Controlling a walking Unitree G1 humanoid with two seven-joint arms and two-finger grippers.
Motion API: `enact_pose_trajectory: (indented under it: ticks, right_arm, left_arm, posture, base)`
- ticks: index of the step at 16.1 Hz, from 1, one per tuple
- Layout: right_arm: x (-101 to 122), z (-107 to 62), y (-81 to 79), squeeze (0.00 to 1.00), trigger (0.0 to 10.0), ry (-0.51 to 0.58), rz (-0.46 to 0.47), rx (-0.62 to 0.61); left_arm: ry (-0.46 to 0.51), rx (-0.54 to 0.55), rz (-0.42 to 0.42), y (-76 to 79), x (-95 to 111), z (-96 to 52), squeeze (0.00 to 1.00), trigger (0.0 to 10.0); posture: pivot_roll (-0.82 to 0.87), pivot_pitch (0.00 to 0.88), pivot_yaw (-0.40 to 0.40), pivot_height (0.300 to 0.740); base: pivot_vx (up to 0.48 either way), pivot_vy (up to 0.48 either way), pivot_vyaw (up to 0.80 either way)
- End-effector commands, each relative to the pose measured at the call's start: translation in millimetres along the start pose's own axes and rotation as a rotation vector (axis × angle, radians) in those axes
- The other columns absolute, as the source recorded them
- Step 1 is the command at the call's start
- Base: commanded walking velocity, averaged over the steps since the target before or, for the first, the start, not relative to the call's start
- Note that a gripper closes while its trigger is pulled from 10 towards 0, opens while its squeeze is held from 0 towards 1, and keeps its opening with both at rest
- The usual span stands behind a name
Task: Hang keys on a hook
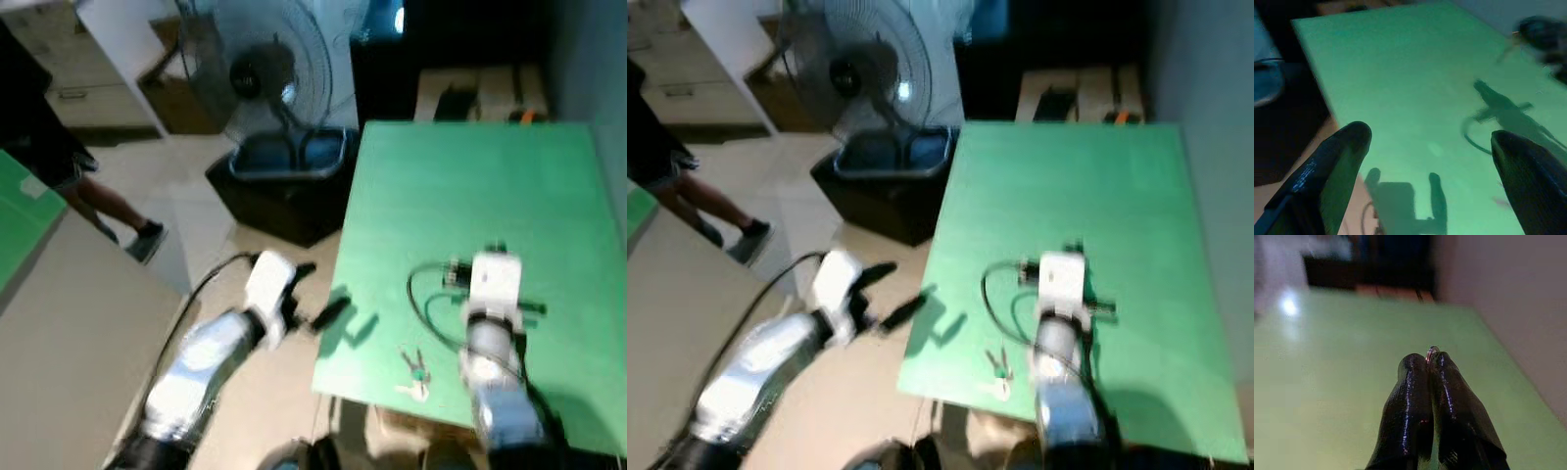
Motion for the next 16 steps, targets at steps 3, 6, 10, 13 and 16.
enact_pose_trajectory:
  ticks: [3,6,10,13,16]
  right_arm:
    - [8,13.5,-4.3,0.00,0.0,0.006,0.008,0.098]
    - [9,20.9,-28.0,0.00,0.0,-0.021,0.052,0.270]
    - [0,2.2,-52.3,0.00,0.0,-0.025,0.075,0.354]
    - [-10,-5.9,-56.2,0.00,0.0,-0.032,0.048,0.388]
    - [-11,-7.1,-53.1,0.00,0.0,-0.018,0.058,0.362]
  left_arm:
    - [0.000,0.125,-0.023,-25.2,3,23.4,0.00,10.0]
    - [0.062,0.238,-0.174,-36.5,19,54.2,0.00,10.0]
    - [0.044,0.574,-0.311,-101.9,-23,2.5,0.00,10.0]
    - [0.104,0.573,-0.185,-111.0,-5,-7.1,0.00,10.0]
    - [0.160,0.526,-0.181,-107.7,6,-3.7,0.00,10.0]
  posture:
    - [-0.24,0.000,0.162,0.740]
    - [-0.23,0.000,0.078,0.740]
    - [-0.22,0.000,0.071,0.740]
    - [-0.20,0.000,0.079,0.740]
    - [-0.20,0.000,0.091,0.740]
  base:
    - [0.000,0.000,0.00]
    - [0.000,0.000,0.00]
    - [0.000,0.000,0.00]
    - [0.000,0.000,0.00]
    - [0.000,0.000,0.00]
Point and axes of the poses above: a point about 5 cm out from each wrist's last joint towards the gripper, its own z axis pointing out of the wrist towards the gripper, its own x axis along the axis of the wrist's last joint, y = z × x, the point moved 5 cm from there along z, pointing out of the wrist towards the gripper, and after that the axes turned 9 degrees about -z, right-handed, at the moved point
